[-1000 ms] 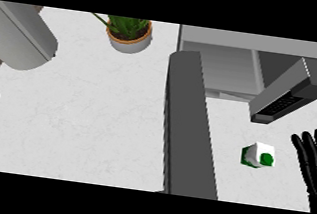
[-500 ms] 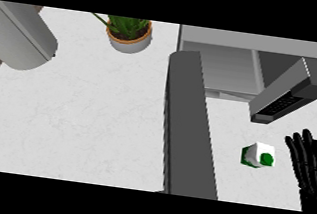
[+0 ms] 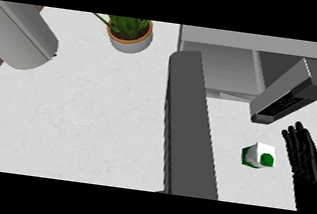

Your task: Pick up the milk, place it into the microwave and close the microwave

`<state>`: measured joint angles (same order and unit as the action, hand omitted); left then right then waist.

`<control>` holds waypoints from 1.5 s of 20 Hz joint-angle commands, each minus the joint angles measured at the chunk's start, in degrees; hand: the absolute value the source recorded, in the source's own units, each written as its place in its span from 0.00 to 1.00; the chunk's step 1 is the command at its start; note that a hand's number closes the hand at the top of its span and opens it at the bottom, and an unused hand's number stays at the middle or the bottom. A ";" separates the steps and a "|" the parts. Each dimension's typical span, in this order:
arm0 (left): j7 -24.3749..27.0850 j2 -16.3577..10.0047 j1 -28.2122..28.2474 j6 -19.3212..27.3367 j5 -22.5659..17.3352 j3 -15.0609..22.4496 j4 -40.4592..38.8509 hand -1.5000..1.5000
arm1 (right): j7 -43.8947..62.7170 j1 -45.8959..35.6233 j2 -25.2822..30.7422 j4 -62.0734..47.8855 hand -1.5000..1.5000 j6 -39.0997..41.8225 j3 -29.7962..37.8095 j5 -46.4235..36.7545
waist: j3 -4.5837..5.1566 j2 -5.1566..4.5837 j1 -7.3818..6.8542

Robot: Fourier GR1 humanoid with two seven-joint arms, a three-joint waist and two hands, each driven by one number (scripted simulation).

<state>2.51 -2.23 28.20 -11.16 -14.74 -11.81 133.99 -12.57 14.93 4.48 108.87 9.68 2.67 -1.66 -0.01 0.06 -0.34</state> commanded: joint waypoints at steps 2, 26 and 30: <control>1.26 0.06 4.11 -3.75 -4.35 -3.72 0.82 0.00 | -9.10 -0.30 -0.75 -11.39 0.00 -1.73 2.43 -3.05 | -0.01 0.02 -0.27; -1.62 2.21 5.12 -4.29 -3.62 -4.32 5.50 0.00 | -31.42 -16.49 7.40 -54.12 0.00 0.14 11.45 -4.63 | -0.01 -0.02 -0.09; -0.66 2.20 5.07 -6.80 -6.11 -5.97 3.62 0.00 | -42.47 -22.88 8.68 -70.63 0.00 -1.95 14.00 -5.96 | -0.07 -0.13 -0.54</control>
<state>1.98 -0.53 32.26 -17.56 -19.90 -18.23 134.98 -48.00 -4.21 11.57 48.90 8.95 14.78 -6.68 -0.04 0.00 -0.66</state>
